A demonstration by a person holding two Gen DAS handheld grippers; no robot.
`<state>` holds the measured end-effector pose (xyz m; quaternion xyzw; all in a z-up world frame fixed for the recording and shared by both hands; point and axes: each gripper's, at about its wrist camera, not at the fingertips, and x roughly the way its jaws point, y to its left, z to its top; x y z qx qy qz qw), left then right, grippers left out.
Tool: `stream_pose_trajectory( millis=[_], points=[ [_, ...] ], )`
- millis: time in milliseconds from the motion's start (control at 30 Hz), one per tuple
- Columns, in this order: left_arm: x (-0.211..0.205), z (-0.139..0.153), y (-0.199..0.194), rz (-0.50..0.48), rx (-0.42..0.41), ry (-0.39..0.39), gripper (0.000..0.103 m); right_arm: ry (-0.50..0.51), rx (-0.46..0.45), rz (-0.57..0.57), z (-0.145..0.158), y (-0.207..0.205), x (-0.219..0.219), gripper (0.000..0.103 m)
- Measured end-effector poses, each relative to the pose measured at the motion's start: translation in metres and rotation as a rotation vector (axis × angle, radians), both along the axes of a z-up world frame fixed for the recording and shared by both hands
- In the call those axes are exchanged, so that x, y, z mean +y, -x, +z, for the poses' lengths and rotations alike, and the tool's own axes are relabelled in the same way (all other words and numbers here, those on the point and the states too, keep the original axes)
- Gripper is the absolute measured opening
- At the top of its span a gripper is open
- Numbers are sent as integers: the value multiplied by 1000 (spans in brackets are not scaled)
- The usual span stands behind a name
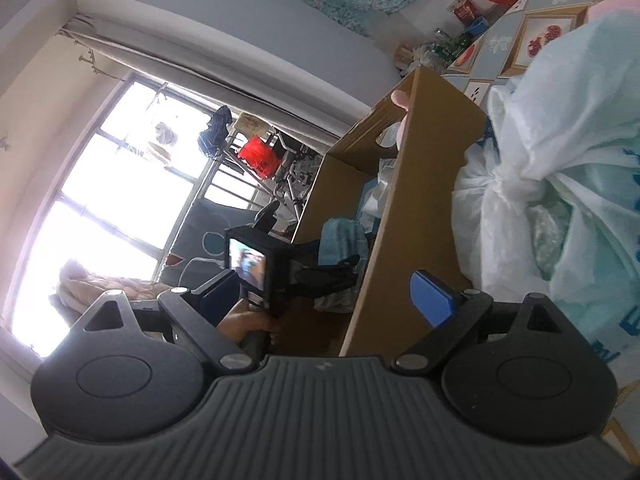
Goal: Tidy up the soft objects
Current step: 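Open the left tool and move it back to the orange-striped towel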
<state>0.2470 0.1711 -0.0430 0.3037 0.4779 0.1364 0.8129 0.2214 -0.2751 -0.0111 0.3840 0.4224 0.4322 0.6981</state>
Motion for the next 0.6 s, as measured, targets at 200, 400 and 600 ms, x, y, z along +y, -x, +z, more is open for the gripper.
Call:
stream_pose_trajectory(
  millis=[200, 400, 600],
  points=[
    [2, 34, 11, 31, -74, 44, 80, -12, 6, -27, -6, 9, -15, 93],
    [-10, 93, 48, 54, -234, 168, 80, -13, -10, -72, -9, 29, -42, 93],
    [-60, 152, 143, -128, -397, 435, 91, 34, 4, -131, -30, 58, -70, 93]
  ],
)
